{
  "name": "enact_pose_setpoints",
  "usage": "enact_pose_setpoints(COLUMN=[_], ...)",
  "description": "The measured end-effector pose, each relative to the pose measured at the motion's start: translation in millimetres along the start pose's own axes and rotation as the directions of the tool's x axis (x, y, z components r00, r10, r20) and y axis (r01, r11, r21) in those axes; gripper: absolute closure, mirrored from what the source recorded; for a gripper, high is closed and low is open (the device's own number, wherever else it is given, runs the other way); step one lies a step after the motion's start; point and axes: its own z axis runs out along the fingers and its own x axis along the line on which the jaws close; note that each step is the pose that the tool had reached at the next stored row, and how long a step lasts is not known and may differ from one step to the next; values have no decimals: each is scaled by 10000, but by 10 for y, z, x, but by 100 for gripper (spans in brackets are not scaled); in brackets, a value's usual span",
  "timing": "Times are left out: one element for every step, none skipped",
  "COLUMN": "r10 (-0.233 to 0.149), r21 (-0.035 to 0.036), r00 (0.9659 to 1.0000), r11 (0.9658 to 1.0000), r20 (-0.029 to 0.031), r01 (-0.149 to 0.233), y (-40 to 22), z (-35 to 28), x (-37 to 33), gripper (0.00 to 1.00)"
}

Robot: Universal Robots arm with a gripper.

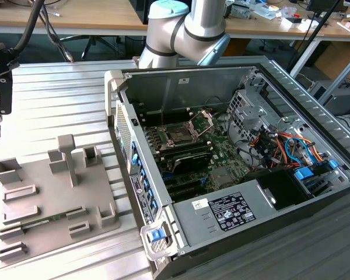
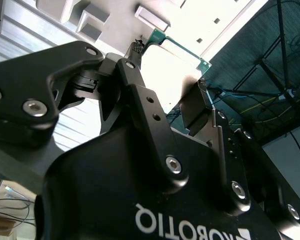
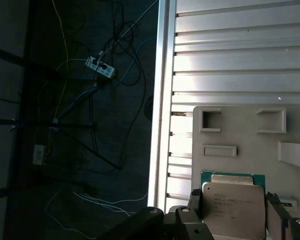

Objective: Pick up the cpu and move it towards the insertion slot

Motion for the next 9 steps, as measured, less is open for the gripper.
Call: enact_pose_setpoints(r10=[0, 0, 0, 0, 0, -1, 0, 0, 0], r21=[0, 0, 0, 1, 0, 0, 0, 0, 0], r00=[10000, 10000, 10000, 10000, 10000, 10000, 10000, 10000, 10000], r11=[10000, 10000, 10000, 10000, 10000, 10000, 10000, 10000, 10000], r20=[0, 0, 0, 0, 0, -1, 1, 0, 0], r01=[0, 0, 0, 0, 0, 1, 0, 0, 0], y=[0, 0, 0, 1, 1, 1, 2, 2, 3], z=[-4, -6, -9, -16, -21, -24, -32, -42, -48], x=[0, 0, 0, 0, 0, 0, 0, 0, 0], gripper=[45, 45, 45, 45, 45, 45, 45, 45, 45])
